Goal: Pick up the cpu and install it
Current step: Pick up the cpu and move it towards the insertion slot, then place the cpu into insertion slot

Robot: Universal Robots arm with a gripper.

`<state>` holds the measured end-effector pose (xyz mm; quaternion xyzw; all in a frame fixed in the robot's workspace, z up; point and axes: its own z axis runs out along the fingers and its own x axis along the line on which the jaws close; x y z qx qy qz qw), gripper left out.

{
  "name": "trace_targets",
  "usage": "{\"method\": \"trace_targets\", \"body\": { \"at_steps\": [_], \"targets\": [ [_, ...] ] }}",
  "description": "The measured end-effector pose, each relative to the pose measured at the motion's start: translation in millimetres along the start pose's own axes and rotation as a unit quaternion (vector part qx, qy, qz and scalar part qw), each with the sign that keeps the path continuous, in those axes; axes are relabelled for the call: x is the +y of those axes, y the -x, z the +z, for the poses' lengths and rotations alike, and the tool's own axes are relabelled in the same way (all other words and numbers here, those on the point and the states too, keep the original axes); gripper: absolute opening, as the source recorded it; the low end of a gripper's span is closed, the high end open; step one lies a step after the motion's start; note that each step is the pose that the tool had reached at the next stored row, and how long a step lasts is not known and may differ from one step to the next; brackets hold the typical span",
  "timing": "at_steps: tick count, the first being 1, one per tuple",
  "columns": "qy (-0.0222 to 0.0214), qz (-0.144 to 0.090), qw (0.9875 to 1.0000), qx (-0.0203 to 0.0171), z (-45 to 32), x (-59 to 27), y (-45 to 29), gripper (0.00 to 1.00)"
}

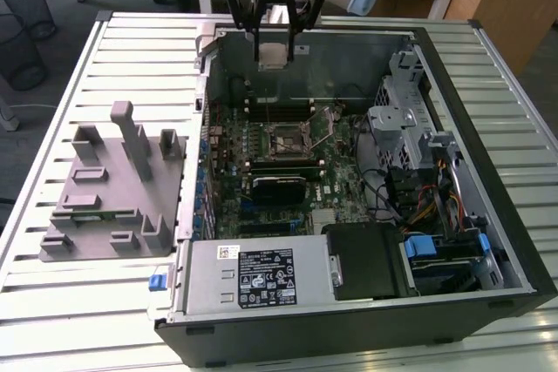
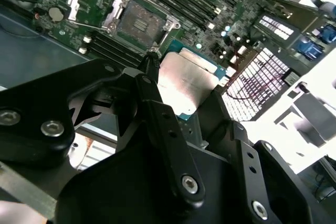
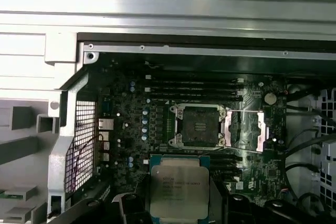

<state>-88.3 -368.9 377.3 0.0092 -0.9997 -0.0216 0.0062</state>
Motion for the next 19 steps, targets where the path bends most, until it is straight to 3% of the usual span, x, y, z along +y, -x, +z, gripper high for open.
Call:
{"method": "trace_targets", "body": {
  "at_steps": [12, 19],
  "targets": [
    [-0.0006, 0.005, 1.0000, -0.0002, 0.2, 1.6, 17.7, 0.54],
    [-0.0005, 0.017, 0.9998, -0.0007, 0.3, 1.7, 18.3, 0.54]
  ]
}}
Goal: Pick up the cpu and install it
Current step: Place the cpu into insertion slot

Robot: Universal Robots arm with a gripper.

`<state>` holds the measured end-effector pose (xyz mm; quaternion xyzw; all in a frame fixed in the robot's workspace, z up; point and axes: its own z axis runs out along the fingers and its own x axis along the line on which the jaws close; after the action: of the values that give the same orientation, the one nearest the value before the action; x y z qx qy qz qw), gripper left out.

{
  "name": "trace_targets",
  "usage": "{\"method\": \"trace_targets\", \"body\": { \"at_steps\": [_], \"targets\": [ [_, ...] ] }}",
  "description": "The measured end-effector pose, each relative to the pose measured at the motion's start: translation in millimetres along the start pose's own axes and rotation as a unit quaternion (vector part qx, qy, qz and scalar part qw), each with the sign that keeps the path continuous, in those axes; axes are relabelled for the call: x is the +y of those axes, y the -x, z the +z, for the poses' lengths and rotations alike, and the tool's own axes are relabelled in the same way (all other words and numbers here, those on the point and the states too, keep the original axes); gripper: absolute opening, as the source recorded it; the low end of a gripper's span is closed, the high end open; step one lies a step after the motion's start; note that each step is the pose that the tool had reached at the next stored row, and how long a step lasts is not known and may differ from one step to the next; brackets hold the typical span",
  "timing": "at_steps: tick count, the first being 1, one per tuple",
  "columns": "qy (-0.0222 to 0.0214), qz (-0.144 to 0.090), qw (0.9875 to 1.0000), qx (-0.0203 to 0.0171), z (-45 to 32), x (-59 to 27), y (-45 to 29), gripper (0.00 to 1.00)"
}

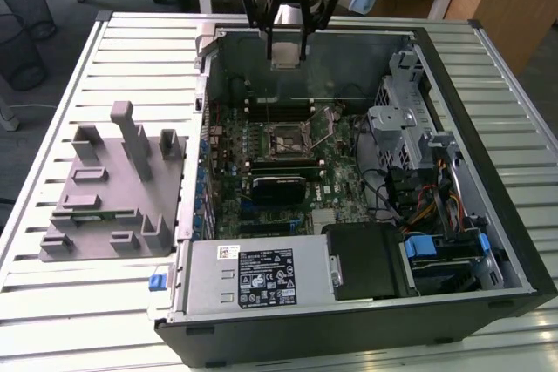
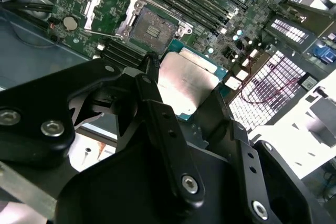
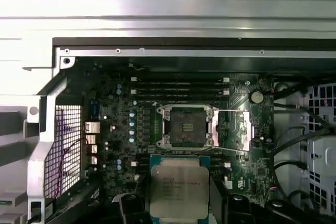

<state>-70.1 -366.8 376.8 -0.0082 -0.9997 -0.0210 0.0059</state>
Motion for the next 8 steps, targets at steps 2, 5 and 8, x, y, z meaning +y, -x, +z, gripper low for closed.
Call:
{"method": "trace_targets", "body": {
  "at_steps": [2, 5, 8],
  "targets": [
    [0.0001, 0.014, 0.9999, -0.0006, 0.1, 0.1, 0.0, 0.54],
    [0.0004, 0.038, 0.9993, -0.0016, 0.3, 0.1, 0.0, 0.54],
    [0.0008, 0.061, 0.9981, -0.0026, 0.5, 0.3, -0.1, 0.54]
  ]
}}
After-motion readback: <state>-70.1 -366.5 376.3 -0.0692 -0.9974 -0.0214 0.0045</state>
